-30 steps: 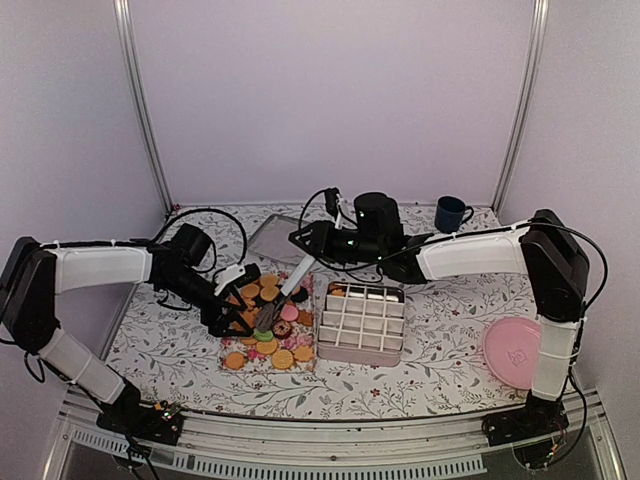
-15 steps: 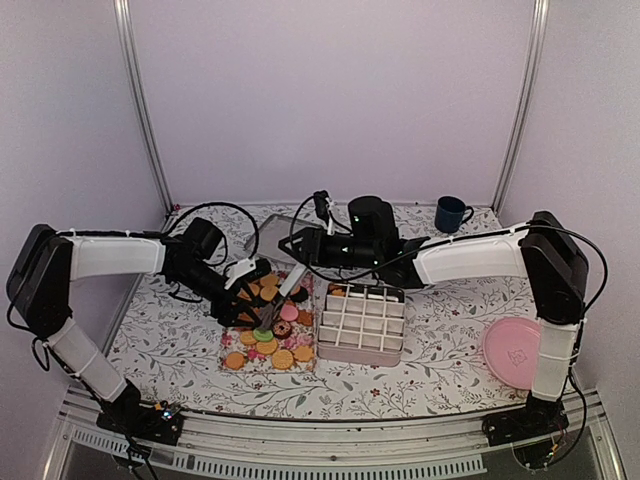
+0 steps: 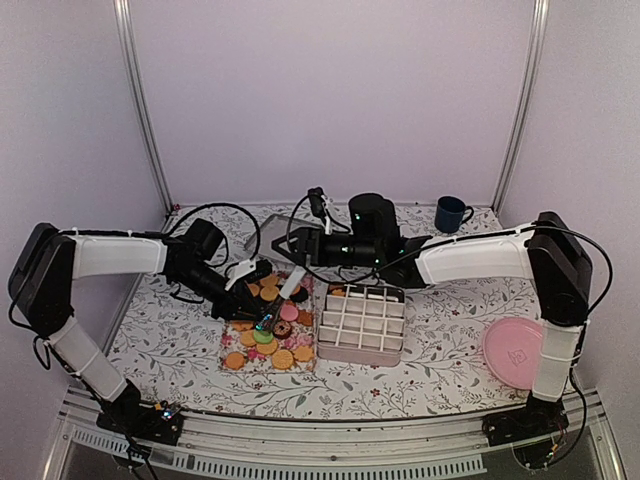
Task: Pack the cookies
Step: Pass from the right arm to the left
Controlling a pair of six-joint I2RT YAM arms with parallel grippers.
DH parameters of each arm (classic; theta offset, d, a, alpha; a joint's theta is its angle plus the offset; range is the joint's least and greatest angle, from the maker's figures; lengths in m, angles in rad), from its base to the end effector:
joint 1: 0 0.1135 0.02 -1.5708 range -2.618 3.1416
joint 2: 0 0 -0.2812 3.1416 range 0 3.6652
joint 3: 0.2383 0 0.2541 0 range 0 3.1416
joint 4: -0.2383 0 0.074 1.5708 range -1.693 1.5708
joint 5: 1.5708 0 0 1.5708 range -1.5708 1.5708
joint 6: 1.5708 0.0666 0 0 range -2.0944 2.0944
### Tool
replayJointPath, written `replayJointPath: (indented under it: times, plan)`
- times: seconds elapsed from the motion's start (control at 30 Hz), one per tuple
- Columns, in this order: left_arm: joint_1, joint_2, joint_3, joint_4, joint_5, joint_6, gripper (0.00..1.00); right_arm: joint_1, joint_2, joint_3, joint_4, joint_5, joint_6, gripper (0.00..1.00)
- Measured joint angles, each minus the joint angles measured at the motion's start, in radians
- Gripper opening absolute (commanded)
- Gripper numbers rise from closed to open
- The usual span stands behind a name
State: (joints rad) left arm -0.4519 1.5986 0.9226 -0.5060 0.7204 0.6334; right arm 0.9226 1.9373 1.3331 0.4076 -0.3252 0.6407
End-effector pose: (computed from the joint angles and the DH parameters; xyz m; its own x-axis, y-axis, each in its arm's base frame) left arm 0.2552 -0.1727 0.1721 -0.3436 0.6612 -0.6669 0.9386 0.2177 -0.2677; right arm 0.2804 0.4055 0.2583 -0.6592 0.0678 -0.7489 -0.6867 0.3515 0.6363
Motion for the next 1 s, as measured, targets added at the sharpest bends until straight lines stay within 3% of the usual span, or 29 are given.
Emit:
replayJointPath:
  times: [0.23,0.4,0.57,0.63,0.77,1.0]
  plan:
    - [0.0,0.003,0.0,-0.008,0.033,0.008,0.24,0.0,-0.017,0.0,0.008,-0.032,-0.012,0.77]
    - [-0.008,0.003,-0.004,-0.013,0.053,0.01,0.46,0.0,-0.018,0.0,0.021,-0.054,-0.014,0.79]
    - [-0.024,0.003,-0.018,-0.012,0.056,0.014,0.56,0.0,-0.031,-0.017,0.035,-0.076,-0.014,0.8]
    - [-0.027,0.003,-0.025,-0.012,0.056,0.015,0.56,0.0,-0.042,-0.032,0.045,-0.082,-0.014,0.8]
    - [-0.03,-0.005,-0.042,-0.005,0.055,0.017,0.43,0.0,-0.063,-0.062,0.07,-0.098,-0.017,0.8]
    - [-0.043,0.013,-0.043,0.008,0.058,0.011,0.38,0.0,-0.07,-0.086,0.118,-0.132,-0.018,0.82]
